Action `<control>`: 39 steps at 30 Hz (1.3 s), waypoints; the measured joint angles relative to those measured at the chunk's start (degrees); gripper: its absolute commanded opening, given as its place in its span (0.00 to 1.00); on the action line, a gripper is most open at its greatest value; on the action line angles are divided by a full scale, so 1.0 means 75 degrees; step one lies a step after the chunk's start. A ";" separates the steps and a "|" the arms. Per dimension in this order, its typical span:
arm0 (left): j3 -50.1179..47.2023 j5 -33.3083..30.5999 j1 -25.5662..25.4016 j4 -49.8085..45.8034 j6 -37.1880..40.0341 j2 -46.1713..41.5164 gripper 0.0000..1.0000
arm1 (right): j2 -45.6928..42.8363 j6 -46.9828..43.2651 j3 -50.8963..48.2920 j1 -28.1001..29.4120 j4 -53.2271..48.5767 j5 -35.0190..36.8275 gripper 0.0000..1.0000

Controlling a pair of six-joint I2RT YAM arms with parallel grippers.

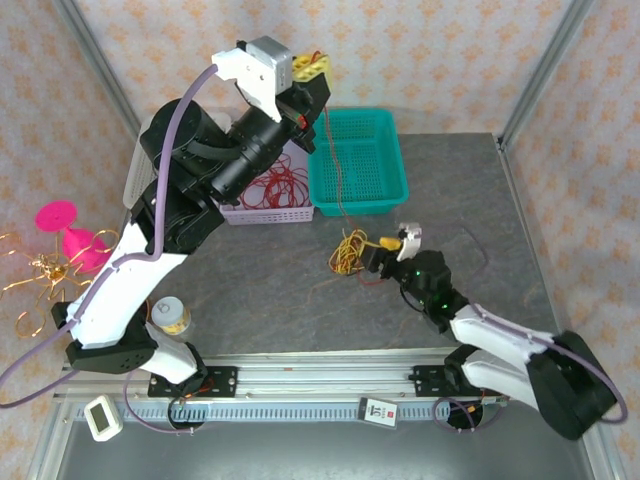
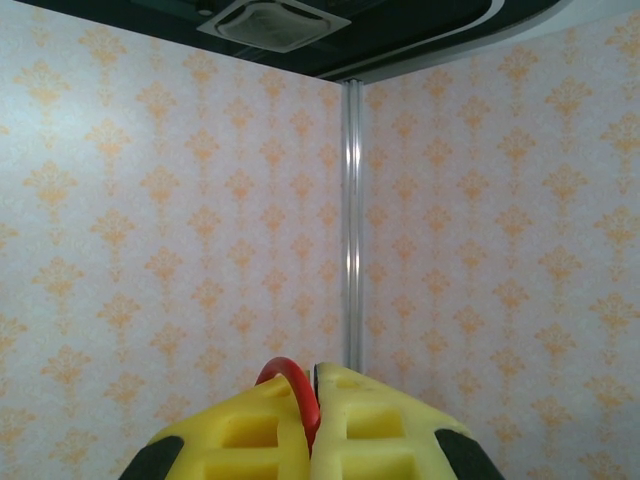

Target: Untangle the cables

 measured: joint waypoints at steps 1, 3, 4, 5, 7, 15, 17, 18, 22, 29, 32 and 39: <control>-0.0055 0.0047 0.0000 0.0003 -0.0009 -0.0012 0.00 | -0.0207 -0.0207 0.0256 0.0003 -0.0187 -0.0187 0.74; -0.0152 0.0160 0.0000 0.0003 -0.0055 -0.0012 0.00 | -0.0437 -0.0711 0.0816 0.0003 -0.0399 -0.0629 0.77; -0.0201 0.0210 0.0000 -0.0006 -0.0067 -0.0012 0.00 | -0.0425 -0.0965 0.1081 0.0003 -0.0434 -0.0842 0.77; -0.0251 0.0274 0.0000 -0.0003 -0.0076 -0.0012 0.00 | -0.0315 -0.1212 0.1338 0.0003 -0.0455 -0.1052 0.77; -0.0318 0.0356 0.0000 -0.0003 -0.0099 -0.0012 0.00 | 0.0125 -0.1649 0.1792 0.0003 -0.0487 -0.1373 0.77; -0.0344 0.0533 0.0000 -0.0047 -0.0221 -0.0143 0.00 | 0.2824 -0.2352 0.2582 -0.0041 -0.0055 -0.0737 0.65; -0.0344 0.0577 0.0000 -0.0052 -0.0254 -0.0239 0.00 | 0.3337 -0.2291 0.2652 -0.0067 0.0152 -0.0627 0.62; -0.0344 0.0600 0.0000 -0.0055 -0.0259 -0.0289 0.00 | 0.3587 -0.2238 0.2704 -0.0070 0.0303 -0.0586 0.59; -0.0344 0.0778 0.0000 -0.0055 -0.0277 -0.0440 0.00 | 0.4220 -0.1906 0.2801 -0.0070 0.0950 -0.0379 0.45; -0.0560 0.0647 0.0000 0.0000 -0.0254 -0.0641 0.00 | 0.4033 -0.1425 0.2801 -0.0070 0.1367 -0.0140 0.10; -0.1856 -0.0003 0.0000 0.0315 -0.0283 -0.1367 0.17 | 0.3398 -0.1419 0.2801 -0.0070 0.1067 -0.0117 0.05; -0.6481 -0.1341 0.0000 0.0580 -0.1364 -0.4016 0.69 | 0.1644 -0.1766 0.2535 -0.0070 0.0224 0.0251 0.00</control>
